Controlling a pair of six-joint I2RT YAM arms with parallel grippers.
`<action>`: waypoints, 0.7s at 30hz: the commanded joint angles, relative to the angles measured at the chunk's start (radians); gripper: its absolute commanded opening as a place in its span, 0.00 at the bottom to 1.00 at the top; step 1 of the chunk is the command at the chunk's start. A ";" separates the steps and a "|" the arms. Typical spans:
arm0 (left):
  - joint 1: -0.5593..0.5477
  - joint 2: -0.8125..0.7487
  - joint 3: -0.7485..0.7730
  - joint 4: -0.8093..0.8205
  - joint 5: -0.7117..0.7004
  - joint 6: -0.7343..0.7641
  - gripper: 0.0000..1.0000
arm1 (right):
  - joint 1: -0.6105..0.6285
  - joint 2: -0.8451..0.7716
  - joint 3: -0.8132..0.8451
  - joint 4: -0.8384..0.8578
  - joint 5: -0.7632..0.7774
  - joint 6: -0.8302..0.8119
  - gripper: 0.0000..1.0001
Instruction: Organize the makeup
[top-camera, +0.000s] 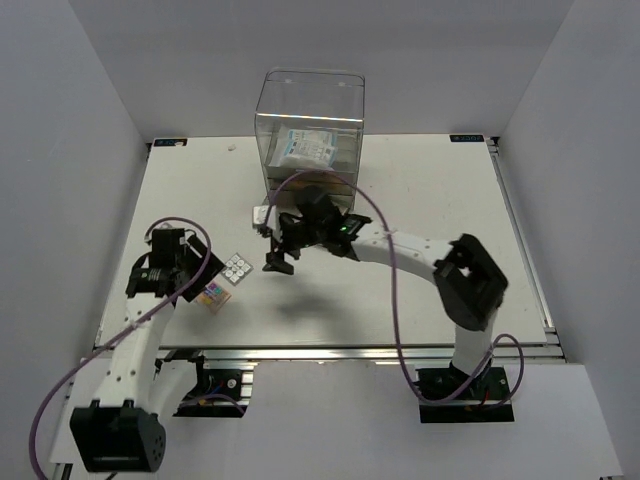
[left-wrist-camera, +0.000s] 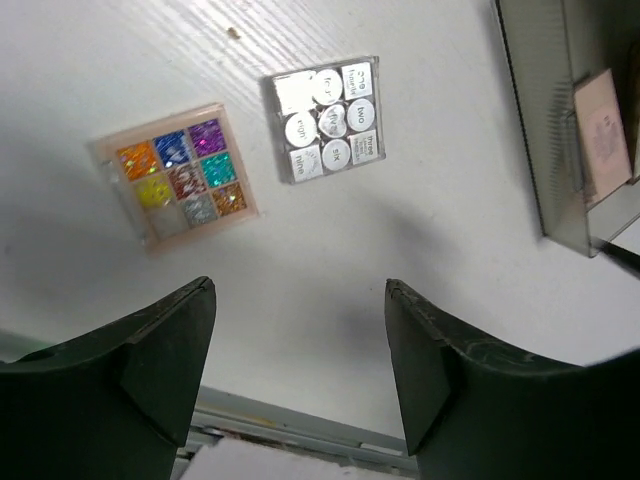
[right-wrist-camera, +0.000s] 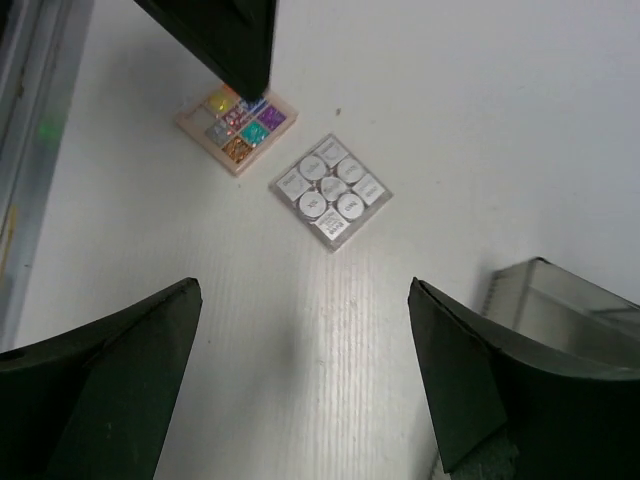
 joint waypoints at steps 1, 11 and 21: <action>0.001 0.105 -0.014 0.203 0.098 0.138 0.78 | -0.036 -0.159 -0.106 0.141 -0.020 0.110 0.89; -0.019 0.450 0.063 0.265 0.092 0.061 0.92 | -0.129 -0.340 -0.296 0.107 0.010 0.179 0.89; -0.121 0.627 0.109 0.317 0.005 0.007 0.97 | -0.180 -0.377 -0.337 0.115 -0.013 0.213 0.89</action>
